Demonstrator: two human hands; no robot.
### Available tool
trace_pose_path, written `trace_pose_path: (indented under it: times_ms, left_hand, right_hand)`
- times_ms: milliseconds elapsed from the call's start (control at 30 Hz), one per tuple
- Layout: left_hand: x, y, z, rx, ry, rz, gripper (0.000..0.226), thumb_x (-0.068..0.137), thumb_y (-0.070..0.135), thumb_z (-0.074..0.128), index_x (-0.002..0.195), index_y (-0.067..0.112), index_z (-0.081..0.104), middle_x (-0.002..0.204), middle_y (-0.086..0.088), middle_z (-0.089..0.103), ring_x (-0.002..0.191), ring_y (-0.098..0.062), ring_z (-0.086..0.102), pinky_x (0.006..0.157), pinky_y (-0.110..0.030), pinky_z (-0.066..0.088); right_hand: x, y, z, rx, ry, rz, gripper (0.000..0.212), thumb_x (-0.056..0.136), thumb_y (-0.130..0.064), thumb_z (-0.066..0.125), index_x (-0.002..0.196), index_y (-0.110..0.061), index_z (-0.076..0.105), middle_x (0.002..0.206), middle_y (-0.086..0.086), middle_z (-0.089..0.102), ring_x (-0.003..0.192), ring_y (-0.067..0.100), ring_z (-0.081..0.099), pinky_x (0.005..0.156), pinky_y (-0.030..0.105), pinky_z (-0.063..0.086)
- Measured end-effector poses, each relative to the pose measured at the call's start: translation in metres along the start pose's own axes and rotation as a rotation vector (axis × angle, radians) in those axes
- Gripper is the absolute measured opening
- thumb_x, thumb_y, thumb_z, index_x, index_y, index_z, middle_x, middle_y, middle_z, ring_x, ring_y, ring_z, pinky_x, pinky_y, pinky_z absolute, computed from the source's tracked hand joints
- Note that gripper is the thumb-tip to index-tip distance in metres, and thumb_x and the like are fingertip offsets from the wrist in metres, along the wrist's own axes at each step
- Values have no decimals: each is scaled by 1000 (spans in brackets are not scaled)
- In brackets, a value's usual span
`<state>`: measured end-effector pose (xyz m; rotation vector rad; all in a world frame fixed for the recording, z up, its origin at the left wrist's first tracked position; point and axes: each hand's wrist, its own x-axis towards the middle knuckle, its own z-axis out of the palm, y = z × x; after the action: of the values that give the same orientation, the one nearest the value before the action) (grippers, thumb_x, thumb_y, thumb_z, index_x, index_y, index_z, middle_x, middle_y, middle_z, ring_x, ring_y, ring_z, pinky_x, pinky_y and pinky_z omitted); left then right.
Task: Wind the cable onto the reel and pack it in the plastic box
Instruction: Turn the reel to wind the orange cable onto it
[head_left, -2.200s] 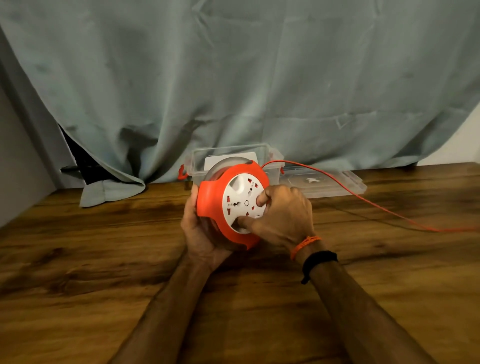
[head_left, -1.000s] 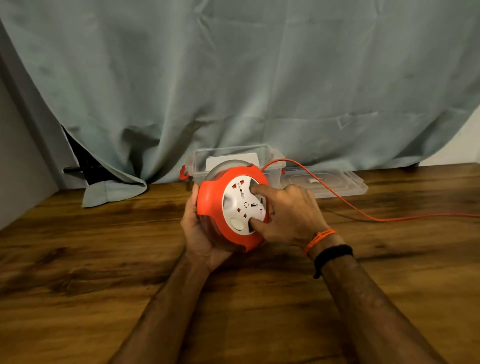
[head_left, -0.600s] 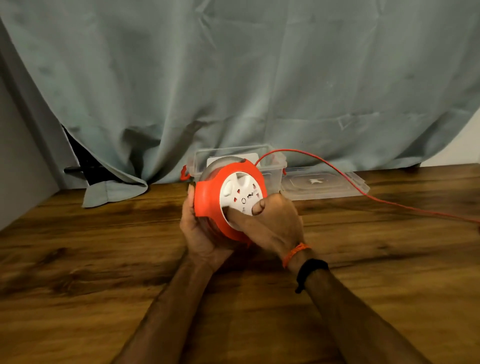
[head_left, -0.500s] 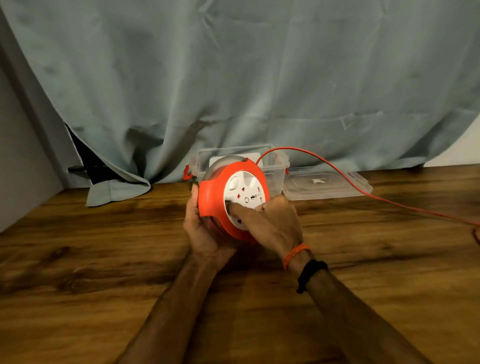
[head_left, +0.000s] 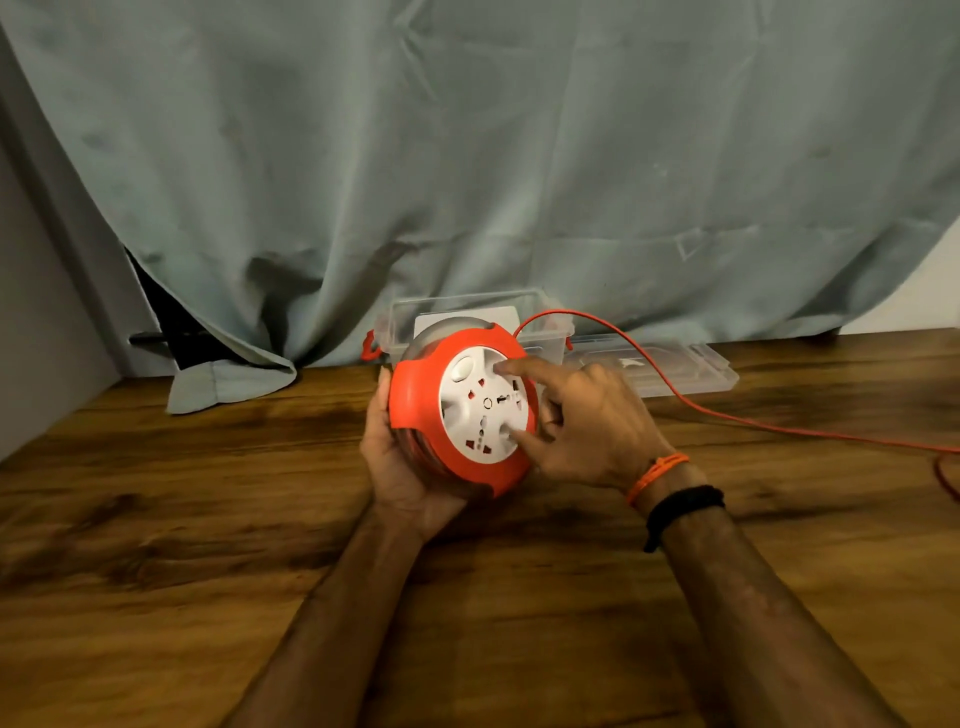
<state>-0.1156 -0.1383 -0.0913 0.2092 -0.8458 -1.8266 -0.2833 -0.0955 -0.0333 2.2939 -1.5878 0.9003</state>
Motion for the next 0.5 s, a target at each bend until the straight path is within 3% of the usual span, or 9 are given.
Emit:
trace_pose_path:
  times_ms: [133, 300, 400, 500]
  left_hand:
    - [0, 1, 1, 7, -21, -41, 80, 85, 75, 40, 139, 19, 57, 143, -19, 56, 131, -41, 52, 107, -63, 39]
    - [-2, 1, -1, 9, -8, -17, 74, 87, 73, 37, 131, 21, 66, 134, -16, 64, 123, -38, 61, 96, -58, 51]
    - [-2, 0, 2, 18, -3, 7, 75, 81, 72, 47, 133, 21, 64, 135, -16, 63, 124, -38, 60, 96, -58, 51]
    - [-3, 3, 7, 20, 12, 72, 71, 80, 70, 49, 126, 19, 69, 129, -15, 67, 121, -37, 62, 95, -55, 52]
  right_hand:
    - [-1, 2, 10, -84, 39, -21, 67, 68, -47, 64, 132, -36, 48, 79, 5, 69, 82, 33, 64, 76, 38, 50]
    - [-2, 2, 14, -149, 101, -64, 69, 67, -53, 64, 131, -36, 49, 85, 6, 70, 85, 33, 64, 78, 38, 46]
    - [-5, -3, 13, -92, 98, 75, 66, 62, -59, 68, 122, -32, 57, 91, 5, 70, 90, 30, 62, 81, 36, 44]
    - [-4, -22, 24, 29, 124, 291, 65, 54, -74, 64, 98, -26, 64, 94, 0, 68, 92, 23, 60, 80, 33, 46]
